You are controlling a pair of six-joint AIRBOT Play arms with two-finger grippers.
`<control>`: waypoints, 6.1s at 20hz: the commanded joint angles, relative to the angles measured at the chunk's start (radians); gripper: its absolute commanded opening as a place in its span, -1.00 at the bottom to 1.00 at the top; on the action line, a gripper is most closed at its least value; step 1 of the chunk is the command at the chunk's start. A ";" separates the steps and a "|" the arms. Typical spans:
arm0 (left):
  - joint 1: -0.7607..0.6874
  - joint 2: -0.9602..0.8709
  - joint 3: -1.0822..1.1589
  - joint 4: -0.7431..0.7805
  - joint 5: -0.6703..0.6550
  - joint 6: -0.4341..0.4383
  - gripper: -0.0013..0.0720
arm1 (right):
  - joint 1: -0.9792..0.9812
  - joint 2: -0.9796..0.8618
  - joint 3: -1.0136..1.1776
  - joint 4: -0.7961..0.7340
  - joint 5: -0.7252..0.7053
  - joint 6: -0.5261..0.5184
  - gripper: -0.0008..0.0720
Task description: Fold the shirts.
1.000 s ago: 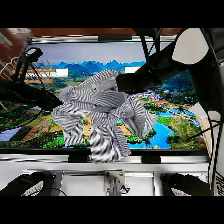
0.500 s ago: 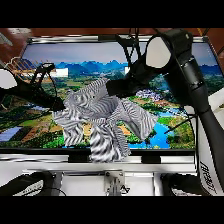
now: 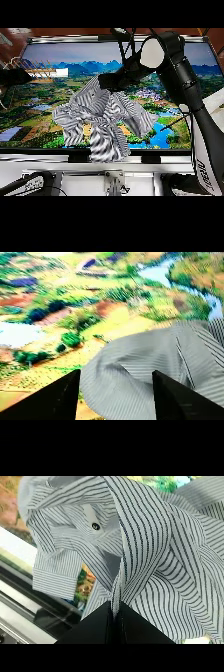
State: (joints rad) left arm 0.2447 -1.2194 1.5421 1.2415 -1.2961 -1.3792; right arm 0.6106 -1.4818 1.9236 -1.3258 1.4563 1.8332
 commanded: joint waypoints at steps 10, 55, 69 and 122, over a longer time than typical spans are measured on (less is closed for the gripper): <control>0.513 -0.329 0.168 0.061 -0.058 0.029 0.89 | 0.000 -0.001 0.001 0.007 -0.052 0.002 -0.73; 0.402 -0.548 0.504 -0.023 0.070 0.266 -0.82 | -0.018 -0.014 0.001 -0.083 -0.149 -0.015 -0.73; -0.310 0.064 0.070 0.008 -0.227 0.206 -0.82 | -0.123 -0.014 0.001 -0.230 -0.071 -0.038 -0.73; -0.882 0.301 -0.543 -0.130 0.185 0.201 -0.83 | 0.196 0.318 0.105 -0.395 0.014 -0.291 -0.73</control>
State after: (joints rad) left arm -0.6384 -0.9195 1.0580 1.1267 -1.1900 -1.1809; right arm 0.8009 -1.1847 2.0285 -1.7565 1.4540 1.5249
